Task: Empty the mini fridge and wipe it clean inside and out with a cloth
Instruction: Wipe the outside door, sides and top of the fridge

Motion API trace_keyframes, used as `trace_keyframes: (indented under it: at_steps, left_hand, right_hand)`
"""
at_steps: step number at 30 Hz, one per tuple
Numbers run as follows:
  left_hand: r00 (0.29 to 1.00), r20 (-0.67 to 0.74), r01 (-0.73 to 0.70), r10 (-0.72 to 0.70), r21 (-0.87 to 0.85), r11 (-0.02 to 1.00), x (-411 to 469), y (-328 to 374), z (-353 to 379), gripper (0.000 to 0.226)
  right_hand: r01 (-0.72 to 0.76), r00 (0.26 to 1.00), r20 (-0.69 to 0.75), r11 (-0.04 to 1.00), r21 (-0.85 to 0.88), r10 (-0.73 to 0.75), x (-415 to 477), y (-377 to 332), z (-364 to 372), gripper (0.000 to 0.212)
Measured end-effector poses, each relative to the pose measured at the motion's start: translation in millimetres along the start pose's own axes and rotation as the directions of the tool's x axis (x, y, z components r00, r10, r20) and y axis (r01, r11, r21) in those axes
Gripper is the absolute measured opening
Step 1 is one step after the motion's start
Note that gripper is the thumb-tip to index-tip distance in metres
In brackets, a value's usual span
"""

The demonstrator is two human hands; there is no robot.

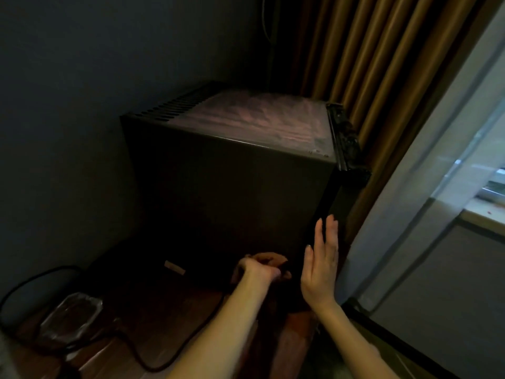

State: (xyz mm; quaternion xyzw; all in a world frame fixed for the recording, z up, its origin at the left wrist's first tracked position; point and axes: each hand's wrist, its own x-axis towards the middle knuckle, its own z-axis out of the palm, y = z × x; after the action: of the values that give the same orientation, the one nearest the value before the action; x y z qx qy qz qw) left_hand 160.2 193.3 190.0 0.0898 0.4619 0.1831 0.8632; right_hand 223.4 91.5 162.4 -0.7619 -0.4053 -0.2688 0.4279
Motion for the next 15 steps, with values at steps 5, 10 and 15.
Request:
trace_keyframes:
  at_steps: [5,10,15]
  left_hand:
    - [0.966,-0.008,-0.254,0.258,-0.209,0.944,-32.6,52.5,52.0,0.035]
    - [0.712,0.000,-0.689,0.702,0.192,0.699,-77.4,50.9,83.1,0.052]
    - [0.237,0.398,-0.862,0.886,0.507,0.003,-53.2,6.2,58.7,0.085]
  right_hand:
    - [-0.047,0.999,0.003,0.998,0.031,0.047,-3.6,-5.5,2.8,0.063]
    - [-0.040,0.999,-0.034,0.997,0.060,0.042,-1.1,-11.4,2.3,0.063]
    - [0.051,0.986,-0.164,0.987,0.153,-0.025,19.2,-9.1,-10.1,0.043]
